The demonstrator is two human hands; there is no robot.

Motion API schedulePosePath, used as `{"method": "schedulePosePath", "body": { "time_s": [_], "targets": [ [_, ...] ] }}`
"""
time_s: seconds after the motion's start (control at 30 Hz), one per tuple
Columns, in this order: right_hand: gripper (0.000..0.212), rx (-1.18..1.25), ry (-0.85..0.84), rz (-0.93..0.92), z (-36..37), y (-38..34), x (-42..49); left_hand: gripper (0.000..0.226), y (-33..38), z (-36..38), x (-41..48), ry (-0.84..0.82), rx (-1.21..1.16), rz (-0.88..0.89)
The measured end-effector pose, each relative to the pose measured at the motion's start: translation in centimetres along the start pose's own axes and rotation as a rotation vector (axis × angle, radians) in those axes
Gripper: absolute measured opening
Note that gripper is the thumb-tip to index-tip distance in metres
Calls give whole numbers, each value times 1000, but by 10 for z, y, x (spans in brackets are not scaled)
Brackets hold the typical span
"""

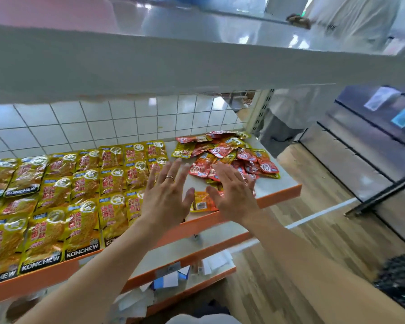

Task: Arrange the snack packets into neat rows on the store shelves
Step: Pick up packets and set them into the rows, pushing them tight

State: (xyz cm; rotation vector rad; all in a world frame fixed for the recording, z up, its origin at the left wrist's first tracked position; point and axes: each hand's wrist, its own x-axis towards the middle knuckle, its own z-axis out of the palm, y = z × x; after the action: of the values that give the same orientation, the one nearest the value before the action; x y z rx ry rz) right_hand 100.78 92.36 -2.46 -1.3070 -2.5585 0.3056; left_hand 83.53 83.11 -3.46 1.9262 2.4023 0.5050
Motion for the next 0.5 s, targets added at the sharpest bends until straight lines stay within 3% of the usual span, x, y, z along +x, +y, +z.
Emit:
{"method": "schedulePosePath", "body": {
  "time_s": [0.17, 0.5],
  "targets": [
    [65, -1, -90, 112, -12, 49, 13, 62, 31, 8, 33, -62, -7, 14],
    [67, -30, -239, 202, -31, 155, 53, 64, 97, 50, 97, -191, 38, -87]
  ]
}}
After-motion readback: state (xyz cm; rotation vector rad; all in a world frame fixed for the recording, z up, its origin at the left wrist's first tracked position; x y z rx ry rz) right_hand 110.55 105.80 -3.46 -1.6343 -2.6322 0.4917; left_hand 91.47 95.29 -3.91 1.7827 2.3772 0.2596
